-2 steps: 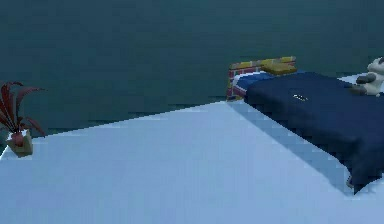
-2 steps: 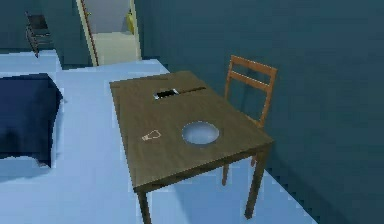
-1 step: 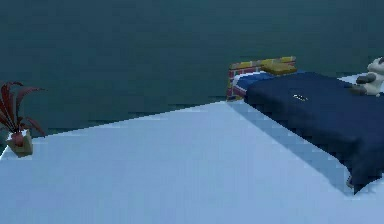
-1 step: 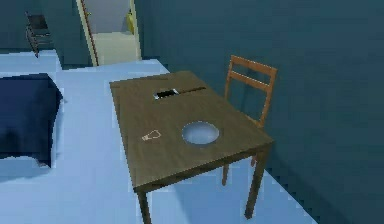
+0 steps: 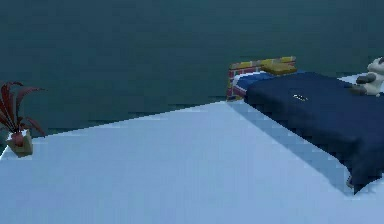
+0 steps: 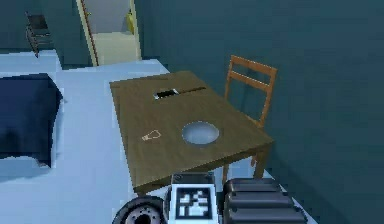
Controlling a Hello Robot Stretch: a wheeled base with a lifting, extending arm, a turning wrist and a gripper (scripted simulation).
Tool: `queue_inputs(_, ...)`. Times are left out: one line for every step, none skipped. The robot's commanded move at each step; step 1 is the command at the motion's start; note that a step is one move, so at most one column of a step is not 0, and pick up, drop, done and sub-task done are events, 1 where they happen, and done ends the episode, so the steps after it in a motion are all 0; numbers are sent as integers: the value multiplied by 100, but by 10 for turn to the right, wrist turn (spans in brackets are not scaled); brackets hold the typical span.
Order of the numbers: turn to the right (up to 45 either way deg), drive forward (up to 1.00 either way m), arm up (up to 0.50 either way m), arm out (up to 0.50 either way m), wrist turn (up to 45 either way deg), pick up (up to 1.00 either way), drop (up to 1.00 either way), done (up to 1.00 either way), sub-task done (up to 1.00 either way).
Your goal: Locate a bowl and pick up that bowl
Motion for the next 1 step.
queue_inputs(0, 0, 0, 48, 0, 0, 0, 0, 0)
